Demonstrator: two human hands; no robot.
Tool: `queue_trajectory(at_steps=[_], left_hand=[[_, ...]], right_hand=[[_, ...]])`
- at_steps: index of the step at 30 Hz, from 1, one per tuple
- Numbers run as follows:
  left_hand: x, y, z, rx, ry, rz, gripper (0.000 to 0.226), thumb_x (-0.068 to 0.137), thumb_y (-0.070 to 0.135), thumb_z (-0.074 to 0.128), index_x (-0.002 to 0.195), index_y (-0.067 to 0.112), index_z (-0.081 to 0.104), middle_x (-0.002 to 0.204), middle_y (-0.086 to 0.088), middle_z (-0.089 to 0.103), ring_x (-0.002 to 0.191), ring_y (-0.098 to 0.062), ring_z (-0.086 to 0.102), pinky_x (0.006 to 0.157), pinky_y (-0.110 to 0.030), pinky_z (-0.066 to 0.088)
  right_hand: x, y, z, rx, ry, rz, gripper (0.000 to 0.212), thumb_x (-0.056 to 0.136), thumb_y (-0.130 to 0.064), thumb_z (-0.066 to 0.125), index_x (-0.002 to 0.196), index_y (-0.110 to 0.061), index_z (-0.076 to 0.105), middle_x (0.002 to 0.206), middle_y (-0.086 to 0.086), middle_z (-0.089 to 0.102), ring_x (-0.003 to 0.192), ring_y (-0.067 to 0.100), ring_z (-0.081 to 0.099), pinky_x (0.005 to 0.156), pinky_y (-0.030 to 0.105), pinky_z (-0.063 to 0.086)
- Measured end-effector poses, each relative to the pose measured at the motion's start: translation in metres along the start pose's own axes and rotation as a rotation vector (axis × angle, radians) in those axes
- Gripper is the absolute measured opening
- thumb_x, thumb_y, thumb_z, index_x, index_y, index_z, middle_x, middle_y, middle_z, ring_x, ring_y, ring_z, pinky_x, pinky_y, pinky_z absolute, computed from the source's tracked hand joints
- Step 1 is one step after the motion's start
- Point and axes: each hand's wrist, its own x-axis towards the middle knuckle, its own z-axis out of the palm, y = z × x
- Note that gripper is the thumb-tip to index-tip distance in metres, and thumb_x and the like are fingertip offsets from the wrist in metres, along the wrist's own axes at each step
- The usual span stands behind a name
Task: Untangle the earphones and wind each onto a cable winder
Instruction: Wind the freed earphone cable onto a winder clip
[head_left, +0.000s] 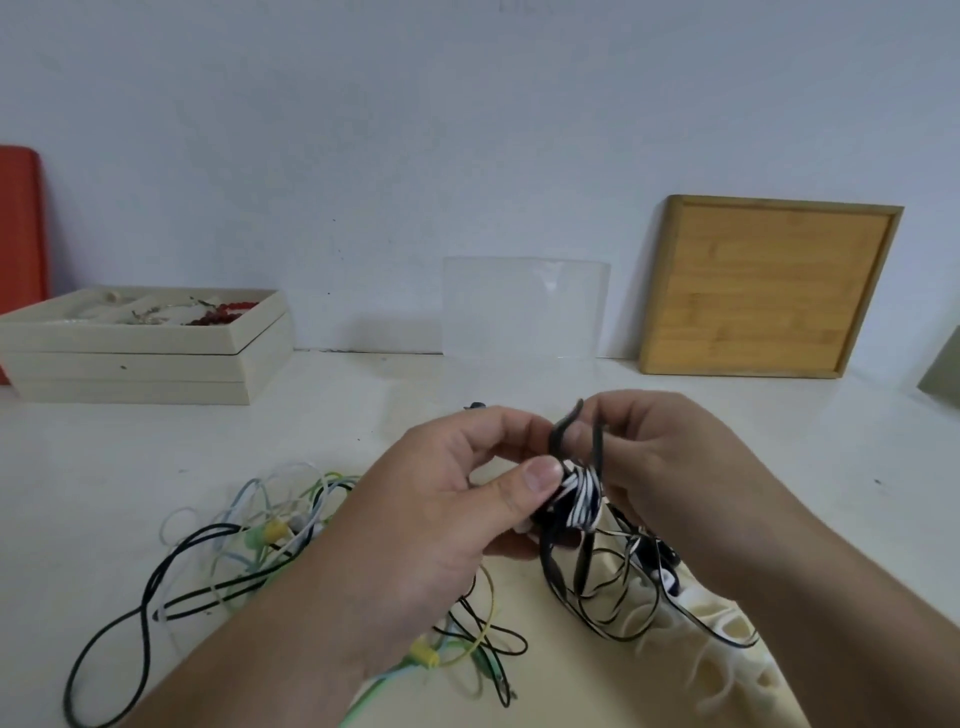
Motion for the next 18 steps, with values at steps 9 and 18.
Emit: queue_trajectory(at_steps=[9,18], left_hand=[[0.008,-0.007,-0.009,-0.245,0.316,0.055,0.028,0.077,0.032,0.065,0.096,0.013,0.073,0.091,-0.017,0.072,0.082,-0.031,0.067,0.074,-0.037,0.054],[0.010,-0.005,-0.008,-0.300,0.454,-0.003,0.018,0.100,0.017,0.052,0.099,0.005,0.066,0.084,-0.012,0.074,0.079,-0.027,0.072,0.070,-0.035,0.059]], right_hand=[[-0.002,0.004,0.015,-0.013,-0.365,-0.059,0.040,0.097,-0.047,0.047,0.089,-0.017,0.072,0.054,-0.005,0.046,0.051,0.018,0.030,0.049,0.029,0.024],[-0.007,-0.001,0.007,-0.103,-0.431,-0.105,0.039,0.094,-0.045,0.057,0.105,-0.009,0.067,0.060,-0.003,0.036,0.060,0.025,0.025,0.054,0.036,0.020]])
